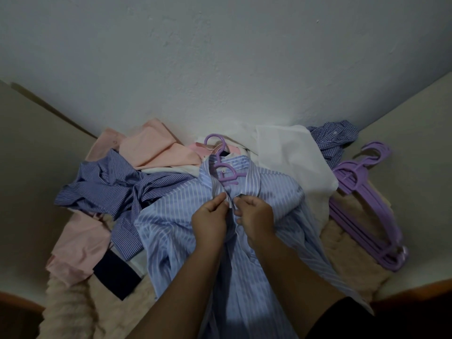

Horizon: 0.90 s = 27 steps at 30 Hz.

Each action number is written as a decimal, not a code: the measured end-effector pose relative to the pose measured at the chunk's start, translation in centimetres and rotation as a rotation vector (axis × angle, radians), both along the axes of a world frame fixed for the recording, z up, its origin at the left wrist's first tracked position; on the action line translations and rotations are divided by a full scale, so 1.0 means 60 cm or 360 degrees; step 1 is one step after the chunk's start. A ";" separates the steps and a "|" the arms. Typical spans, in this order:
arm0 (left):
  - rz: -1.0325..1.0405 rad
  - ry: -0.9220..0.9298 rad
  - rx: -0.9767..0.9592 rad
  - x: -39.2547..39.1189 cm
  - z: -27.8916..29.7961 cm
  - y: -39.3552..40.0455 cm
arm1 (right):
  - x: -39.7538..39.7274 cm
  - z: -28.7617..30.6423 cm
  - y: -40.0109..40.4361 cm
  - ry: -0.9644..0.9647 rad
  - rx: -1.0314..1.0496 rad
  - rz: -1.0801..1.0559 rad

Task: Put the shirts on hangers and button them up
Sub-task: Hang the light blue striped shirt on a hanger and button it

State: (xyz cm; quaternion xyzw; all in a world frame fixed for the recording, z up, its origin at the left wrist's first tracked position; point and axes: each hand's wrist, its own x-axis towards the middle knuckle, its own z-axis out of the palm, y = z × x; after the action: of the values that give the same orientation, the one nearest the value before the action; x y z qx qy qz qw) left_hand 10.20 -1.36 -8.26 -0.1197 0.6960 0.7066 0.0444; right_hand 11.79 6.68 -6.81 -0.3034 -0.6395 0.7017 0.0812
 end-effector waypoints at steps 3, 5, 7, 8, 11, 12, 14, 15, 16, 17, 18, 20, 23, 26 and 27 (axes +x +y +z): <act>-0.0012 -0.0020 -0.0017 -0.001 0.001 0.002 | 0.000 0.001 0.001 0.0010 -0.0053 -0.0044; -0.0018 -0.0019 -0.0010 -0.002 0.001 0.001 | -0.004 -0.001 0.002 -0.0004 -0.0037 -0.0061; -0.0035 0.0005 -0.0016 -0.001 0.000 0.000 | -0.007 -0.002 0.002 0.0006 -0.0021 -0.0069; -0.0051 0.0021 -0.0034 0.000 -0.001 0.000 | -0.008 -0.002 0.001 0.0012 -0.0009 -0.0076; -0.0083 0.0056 -0.0061 0.003 -0.005 0.001 | -0.012 -0.001 0.001 0.0011 0.0069 -0.0038; -0.0086 0.0068 -0.0067 0.002 -0.006 0.001 | -0.013 0.001 0.002 0.0012 0.0097 -0.0019; -0.0084 0.0091 -0.0078 -0.001 -0.007 0.001 | -0.015 0.004 0.005 0.0017 0.0138 0.0024; -0.0084 0.0095 -0.0070 -0.003 -0.006 0.000 | -0.015 0.005 0.008 0.0013 0.0155 0.0054; -0.0086 0.0095 -0.0061 -0.005 -0.007 -0.001 | -0.016 0.006 0.011 0.0001 0.0167 0.0086; -0.0095 0.0094 -0.0057 -0.006 -0.006 -0.002 | -0.016 0.006 0.014 -0.0016 0.0173 0.0114; -0.0108 0.0092 -0.0056 -0.006 -0.006 -0.002 | -0.018 0.005 0.018 -0.0037 0.0177 0.0135; -0.0141 0.0096 -0.0065 -0.006 -0.008 -0.004 | -0.022 0.004 0.023 -0.0064 0.0200 0.0175; -0.0203 0.0106 -0.0088 -0.009 -0.007 -0.008 | -0.026 -0.001 0.025 0.0049 0.0290 0.0189; -0.0253 0.0128 -0.0070 -0.014 -0.005 -0.009 | -0.027 -0.009 0.024 0.0132 0.0403 0.0190; -0.0268 0.0142 -0.0079 -0.015 -0.004 -0.009 | -0.027 -0.011 0.023 0.0146 0.0441 0.0194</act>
State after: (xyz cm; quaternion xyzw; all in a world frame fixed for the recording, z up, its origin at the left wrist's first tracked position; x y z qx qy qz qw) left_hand 9.29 -1.92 -8.48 -0.0303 0.7222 0.6875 0.0697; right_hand 10.16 8.07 -7.47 -0.2177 -0.7429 0.6236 0.1087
